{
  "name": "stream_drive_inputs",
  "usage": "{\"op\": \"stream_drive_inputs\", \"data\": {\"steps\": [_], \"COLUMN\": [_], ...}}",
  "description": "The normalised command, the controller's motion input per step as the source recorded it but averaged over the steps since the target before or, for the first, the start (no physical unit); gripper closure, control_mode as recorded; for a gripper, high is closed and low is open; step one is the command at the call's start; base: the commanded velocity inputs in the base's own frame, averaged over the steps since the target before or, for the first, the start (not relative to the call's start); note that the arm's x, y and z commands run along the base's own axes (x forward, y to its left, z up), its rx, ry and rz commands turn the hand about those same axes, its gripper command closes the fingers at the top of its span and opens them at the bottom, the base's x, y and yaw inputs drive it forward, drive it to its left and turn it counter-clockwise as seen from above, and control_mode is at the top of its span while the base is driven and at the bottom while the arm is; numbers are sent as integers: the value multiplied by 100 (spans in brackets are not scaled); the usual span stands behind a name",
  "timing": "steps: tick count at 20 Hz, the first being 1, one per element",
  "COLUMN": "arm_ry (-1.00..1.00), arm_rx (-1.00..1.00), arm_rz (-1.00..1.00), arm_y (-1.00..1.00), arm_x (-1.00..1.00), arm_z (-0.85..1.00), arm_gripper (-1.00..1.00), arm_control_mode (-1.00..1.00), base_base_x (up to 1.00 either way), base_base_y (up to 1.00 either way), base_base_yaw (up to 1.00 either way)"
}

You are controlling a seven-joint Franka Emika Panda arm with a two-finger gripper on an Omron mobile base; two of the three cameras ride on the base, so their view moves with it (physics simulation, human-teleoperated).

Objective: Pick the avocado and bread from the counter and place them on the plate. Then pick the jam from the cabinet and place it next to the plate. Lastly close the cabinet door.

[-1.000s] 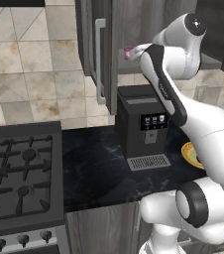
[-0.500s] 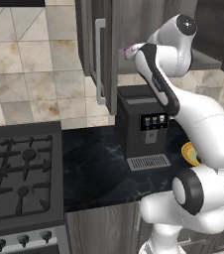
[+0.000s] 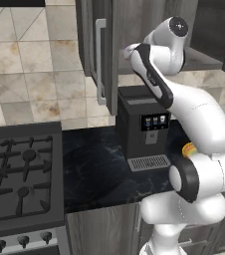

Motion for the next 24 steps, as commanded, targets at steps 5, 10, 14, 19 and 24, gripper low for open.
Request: {"op": "stream_drive_inputs", "data": {"steps": [5, 10, 14, 19, 24], "arm_ry": [2, 3, 4, 4, 3], "arm_rx": [0, 0, 0, 0, 0], "arm_rz": [0, 0, 0, 0, 0], "arm_y": [1, 1, 0, 0, 0], "arm_x": [35, 37, 36, 36, 33], "arm_z": [-4, -8, -6, -9, -9], "arm_gripper": [-100, -100, -100, -100, -100], "arm_control_mode": [-100, -100, -100, -100, -100], "base_base_x": [0, 0, 0, 0, 0], "base_base_y": [0, 0, 0, 0, 0], "base_base_yaw": [0, 0, 0, 0, 0]}}
